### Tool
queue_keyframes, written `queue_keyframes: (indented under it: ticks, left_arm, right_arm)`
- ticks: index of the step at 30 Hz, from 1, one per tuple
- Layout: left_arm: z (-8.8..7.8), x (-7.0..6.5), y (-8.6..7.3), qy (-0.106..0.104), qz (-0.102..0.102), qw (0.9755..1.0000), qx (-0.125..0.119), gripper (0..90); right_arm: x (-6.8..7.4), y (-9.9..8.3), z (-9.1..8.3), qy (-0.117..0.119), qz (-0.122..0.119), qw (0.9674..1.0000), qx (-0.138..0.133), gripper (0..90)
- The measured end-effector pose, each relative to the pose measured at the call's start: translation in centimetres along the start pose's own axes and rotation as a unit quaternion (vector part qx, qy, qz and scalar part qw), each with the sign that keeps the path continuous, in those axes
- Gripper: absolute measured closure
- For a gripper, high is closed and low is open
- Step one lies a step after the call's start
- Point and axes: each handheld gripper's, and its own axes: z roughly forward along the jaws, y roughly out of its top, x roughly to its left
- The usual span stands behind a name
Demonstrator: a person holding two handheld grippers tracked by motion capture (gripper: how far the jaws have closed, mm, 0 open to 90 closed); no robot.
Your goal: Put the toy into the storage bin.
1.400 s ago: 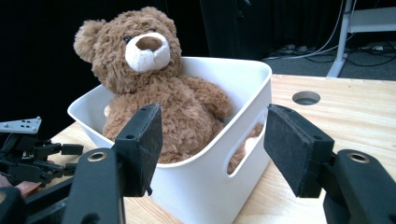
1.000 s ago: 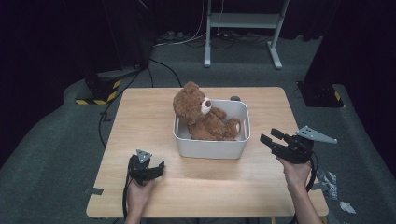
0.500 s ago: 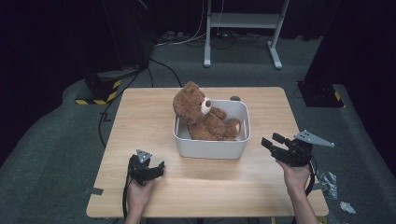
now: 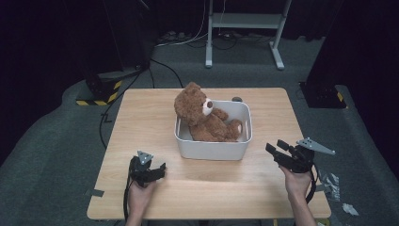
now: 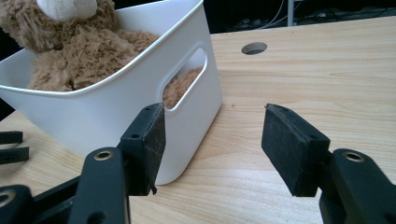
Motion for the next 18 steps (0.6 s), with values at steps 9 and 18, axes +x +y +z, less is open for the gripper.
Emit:
queue_keyframes:
  ticks: [9,18]
  left_arm:
    - [0.0,0.0,0.0,0.0,0.0,1.0,0.0,21.7]
    - [0.0,0.0,0.0,0.0,0.001,1.0,0.0,21.7]
  right_arm:
    - [-0.2,-0.7,0.7,-0.011,-0.005,0.9999,0.011,39.1]
    - [-1.1,-1.3,1.7,-0.036,-0.006,0.9989,0.028,38.5]
